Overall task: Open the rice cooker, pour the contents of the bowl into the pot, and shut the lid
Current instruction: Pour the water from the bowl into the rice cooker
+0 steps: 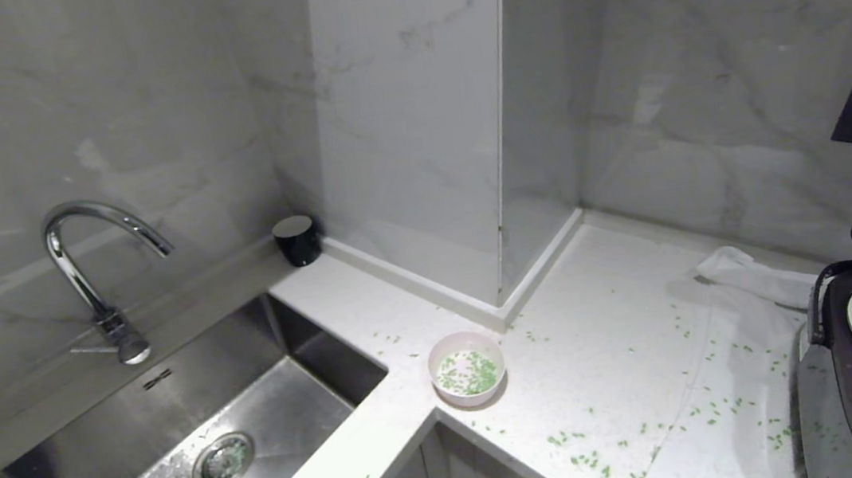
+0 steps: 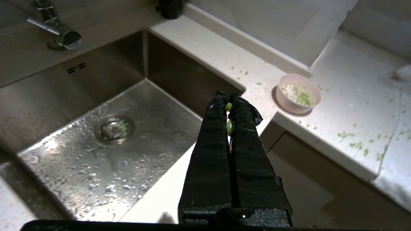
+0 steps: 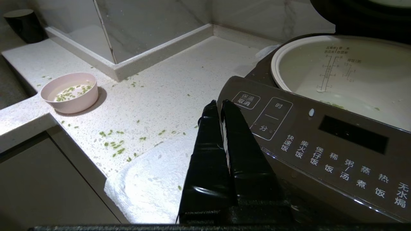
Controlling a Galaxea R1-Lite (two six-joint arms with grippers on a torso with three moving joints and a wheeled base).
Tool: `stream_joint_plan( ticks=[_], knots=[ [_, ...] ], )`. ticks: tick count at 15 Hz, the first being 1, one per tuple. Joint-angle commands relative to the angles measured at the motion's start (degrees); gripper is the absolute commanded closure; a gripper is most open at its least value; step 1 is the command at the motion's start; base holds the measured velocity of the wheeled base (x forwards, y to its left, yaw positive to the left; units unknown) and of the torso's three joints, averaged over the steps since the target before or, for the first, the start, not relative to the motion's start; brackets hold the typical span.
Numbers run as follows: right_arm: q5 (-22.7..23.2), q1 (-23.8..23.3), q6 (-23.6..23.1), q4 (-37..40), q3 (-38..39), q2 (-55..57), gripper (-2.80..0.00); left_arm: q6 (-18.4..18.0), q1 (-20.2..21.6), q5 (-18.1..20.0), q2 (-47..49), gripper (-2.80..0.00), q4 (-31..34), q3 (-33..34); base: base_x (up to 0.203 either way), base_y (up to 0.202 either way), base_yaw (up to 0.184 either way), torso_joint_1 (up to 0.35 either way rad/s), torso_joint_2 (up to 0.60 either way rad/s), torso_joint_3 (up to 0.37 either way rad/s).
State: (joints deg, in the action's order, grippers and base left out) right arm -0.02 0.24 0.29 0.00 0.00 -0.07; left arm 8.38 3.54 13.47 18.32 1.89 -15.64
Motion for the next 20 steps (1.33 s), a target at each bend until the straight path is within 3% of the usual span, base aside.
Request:
stream_joint_plan(
  ticks=[1, 3, 7, 12, 15, 17, 20],
  knots=[
    [0.00, 0.02, 0.05, 0.00, 0.09, 0.07, 0.00, -1.01, -0.98, -1.04, -4.96, 0.00, 1.09, 0.58, 0.000, 0.000, 0.000, 0.000, 0.00, 0.000],
    [0.02, 0.02, -0.03, 0.00, 0.09, 0.07, 0.00, -1.73, -2.04, -1.01, -8.26, 0.00, 2.12, 1.08, 0.000, 0.000, 0.000, 0.000, 0.00, 0.000],
    [-0.05, 0.02, 0.05, 0.00, 0.09, 0.07, 0.00, -10.87, -3.21, -1.43, -18.12, 0.00, 9.32, 3.33, 0.000, 0.000, 0.000, 0.000, 0.00, 0.000],
    [0.02, 0.02, -0.03, 0.00, 0.09, 0.07, 0.00, -12.14, -3.45, -8.24, -18.49, 0.00, 9.85, 7.85, 0.000, 0.000, 0.000, 0.000, 0.00, 0.000],
    [0.02, 0.02, 0.06, 0.00, 0.09, 0.07, 0.00, -14.08, -3.40, -11.08, -18.46, 0.00, 5.00, 13.08, 0.000, 0.000, 0.000, 0.000, 0.00, 0.000],
    [0.02, 0.02, -0.03, 0.00, 0.09, 0.07, 0.00, -15.90, -3.36, -11.76, -18.48, 0.00, -4.28, 15.97, 0.000, 0.000, 0.000, 0.000, 0.00, 0.000],
    [0.02, 0.02, -0.03, 0.00, 0.09, 0.07, 0.00, -14.47, -3.37, -11.97, -18.40, 0.00, -3.65, 16.52, 0.000, 0.000, 0.000, 0.000, 0.00, 0.000]
  ],
)
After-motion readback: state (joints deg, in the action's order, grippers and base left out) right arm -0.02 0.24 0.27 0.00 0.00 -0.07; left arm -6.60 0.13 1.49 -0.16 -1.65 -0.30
